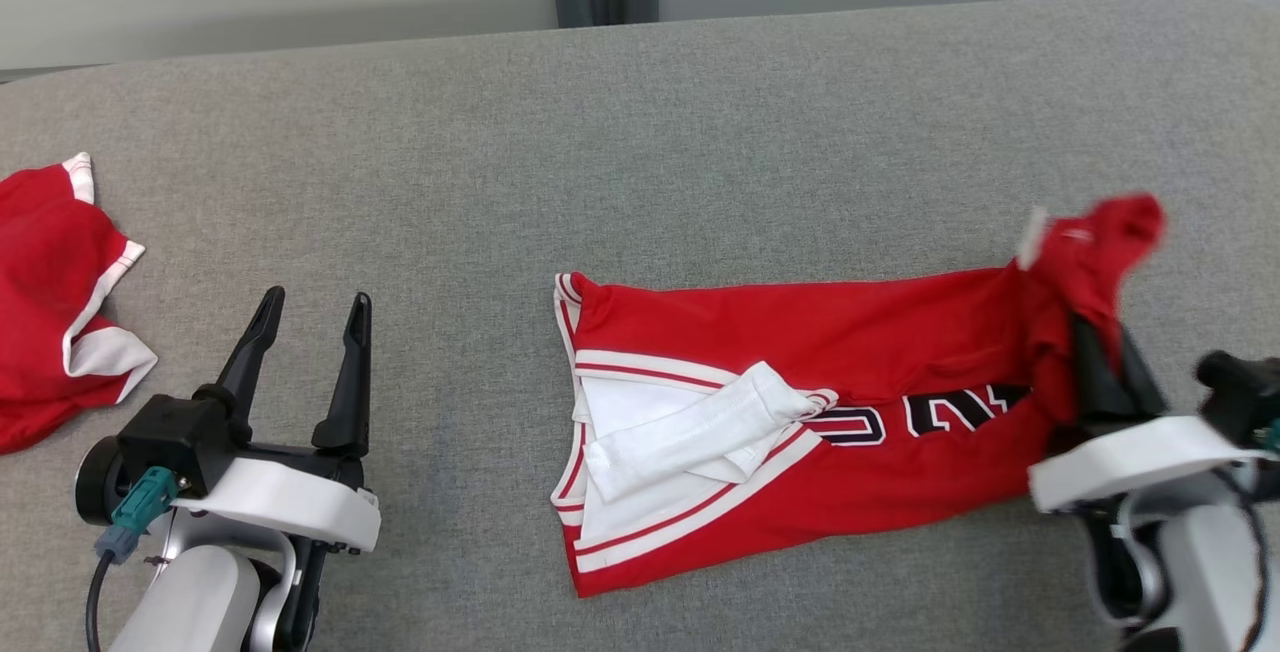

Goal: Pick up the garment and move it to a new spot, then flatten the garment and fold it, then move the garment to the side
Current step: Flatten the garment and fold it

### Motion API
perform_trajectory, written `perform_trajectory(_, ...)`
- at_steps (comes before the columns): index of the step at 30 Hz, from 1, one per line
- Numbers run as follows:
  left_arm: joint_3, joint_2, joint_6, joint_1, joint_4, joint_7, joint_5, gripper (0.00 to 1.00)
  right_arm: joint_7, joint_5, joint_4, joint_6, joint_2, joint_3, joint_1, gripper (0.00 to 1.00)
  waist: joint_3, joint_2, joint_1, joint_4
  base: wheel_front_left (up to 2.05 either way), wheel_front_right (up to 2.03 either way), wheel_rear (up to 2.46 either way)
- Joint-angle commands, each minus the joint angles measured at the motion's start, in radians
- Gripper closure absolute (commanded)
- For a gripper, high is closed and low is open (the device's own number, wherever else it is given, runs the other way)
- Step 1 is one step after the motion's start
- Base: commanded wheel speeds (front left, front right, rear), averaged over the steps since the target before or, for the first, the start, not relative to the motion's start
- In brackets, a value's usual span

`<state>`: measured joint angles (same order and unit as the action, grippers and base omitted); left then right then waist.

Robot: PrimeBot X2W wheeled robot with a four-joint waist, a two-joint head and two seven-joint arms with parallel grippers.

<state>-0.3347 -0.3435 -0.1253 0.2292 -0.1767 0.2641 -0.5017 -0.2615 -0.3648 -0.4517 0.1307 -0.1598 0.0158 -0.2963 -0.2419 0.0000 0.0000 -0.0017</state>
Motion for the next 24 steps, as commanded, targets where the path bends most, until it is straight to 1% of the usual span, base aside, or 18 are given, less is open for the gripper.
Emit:
perform_trajectory(1, 0.004, -0.004, 0.003, 0.003, -0.004, 0.000, 0.005, 0.00, 0.003, -0.002, 0.050, 0.000, 0.024, 0.035, -0.005, 1.00, 0.003, 0.0000, 0.0000, -0.001, 0.00, 0.00, 0.00)
perform_trajectory(6, -0.001, -0.001, 0.010, 0.007, -0.011, 0.000, 0.009, 0.00, 0.039, -0.021, 0.204, 0.000, 0.083, 0.205, -0.011, 1.00, 0.008, 0.0000, 0.0000, 0.003, 0.00, 0.00, 0.00)
perform_trajectory(10, -0.010, 0.000, 0.011, 0.014, -0.017, 0.000, 0.012, 0.00, 0.054, -0.063, 0.262, 0.000, 0.102, 0.349, -0.022, 1.00, 0.008, 0.0000, 0.0000, 0.016, 0.00, 0.00, 0.00)
perform_trajectory(13, -0.021, 0.007, 0.016, 0.020, -0.024, 0.000, 0.014, 0.00, 0.045, -0.129, 0.248, 0.000, 0.106, 0.458, -0.041, 1.00, 0.007, 0.0000, 0.0000, 0.032, 0.00, 0.00, 0.00)
perform_trajectory(16, -0.033, 0.018, 0.021, 0.027, -0.032, -0.001, 0.015, 0.00, 0.028, -0.189, 0.203, 0.000, 0.105, 0.551, -0.069, 1.00, 0.005, 0.0000, 0.0000, 0.052, 0.00, 0.00, 0.00)
perform_trajectory(19, -0.046, 0.027, 0.027, 0.031, -0.042, 0.000, 0.016, 0.00, 0.015, -0.230, 0.145, 0.000, 0.105, 0.615, -0.095, 1.00, 0.003, 0.0000, 0.0000, 0.069, 0.00, 0.00, 0.00)
perform_trajectory(23, -0.053, 0.031, 0.030, 0.031, -0.049, 0.000, 0.017, 0.00, 0.002, -0.265, 0.069, 0.000, 0.105, 0.663, -0.127, 1.00, -0.002, 0.0000, 0.0000, 0.080, 0.00, 0.00, 0.00)
perform_trajectory(24, -0.054, 0.033, 0.029, 0.032, -0.051, 0.000, 0.017, 0.00, 0.000, -0.273, 0.058, 0.000, 0.106, 0.676, -0.135, 0.67, -0.005, 0.0000, 0.0000, 0.081, 0.00, 0.00, 0.00)
